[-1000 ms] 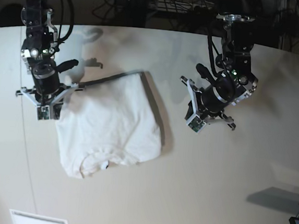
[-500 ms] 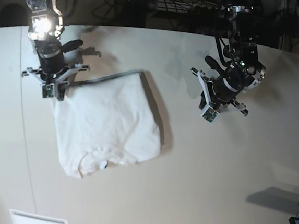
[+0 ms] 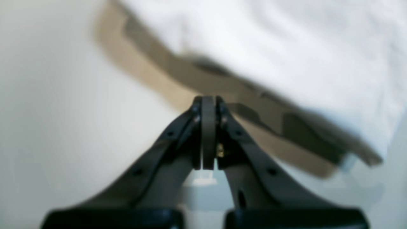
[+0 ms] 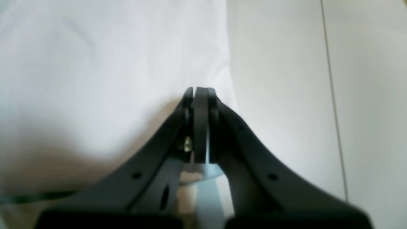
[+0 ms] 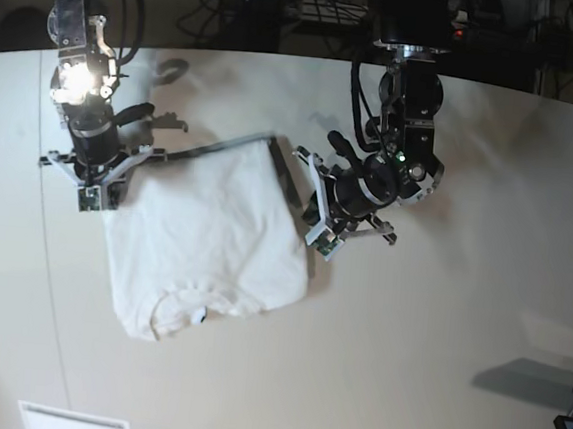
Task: Fold the T-shirt properly
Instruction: 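Push the shirt's side edge with the left gripper to square it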
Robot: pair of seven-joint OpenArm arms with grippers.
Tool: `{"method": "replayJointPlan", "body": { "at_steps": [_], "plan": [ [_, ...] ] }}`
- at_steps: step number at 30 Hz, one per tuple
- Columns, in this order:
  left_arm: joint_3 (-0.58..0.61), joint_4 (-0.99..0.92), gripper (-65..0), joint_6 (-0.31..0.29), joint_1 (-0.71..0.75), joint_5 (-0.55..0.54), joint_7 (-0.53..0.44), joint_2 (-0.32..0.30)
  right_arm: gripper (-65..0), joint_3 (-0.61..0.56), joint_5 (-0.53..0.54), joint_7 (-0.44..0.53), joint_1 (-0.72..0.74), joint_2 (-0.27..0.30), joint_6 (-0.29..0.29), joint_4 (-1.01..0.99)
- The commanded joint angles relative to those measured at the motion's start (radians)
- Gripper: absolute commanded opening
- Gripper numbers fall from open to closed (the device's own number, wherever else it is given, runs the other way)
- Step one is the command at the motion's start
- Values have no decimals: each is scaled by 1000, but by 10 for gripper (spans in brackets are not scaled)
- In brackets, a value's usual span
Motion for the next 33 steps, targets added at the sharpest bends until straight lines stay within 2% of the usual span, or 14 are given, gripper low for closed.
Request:
{"method": "replayJointPlan", "body": {
  "at_steps": [1, 8, 12, 17, 22, 28, 33],
  "plan": [
    [3, -9, -650, 2, -33, -10, -19, 3, -640, 3, -4, 26, 7, 5, -1, 6],
    [8, -210, -650, 2, -165, -16, -28, 1, -640, 3, -4, 28, -25, 5, -1, -9],
    [9, -305, -650, 2, -221, -10, -108, 1, -640, 4, -4, 28, -65, -23, -1, -6],
    [9, -434, -650, 2, -301, -18, -121, 13, -640, 1, -4, 61, -139, -38, -1, 26],
    [9, -487, -650, 2, -339, -11, -206, 18, -640, -43, -4, 68, -197, -38, -3, 92],
    [9, -564, -650, 2, -387, -11, -212, 50, -640, -48, -4, 68, -202, -38, -5, 98],
    [8, -529, -650, 2, -382, -11, -212, 50, -640, -36, -4, 68, -202, -32, -5, 97]
  ]
}}
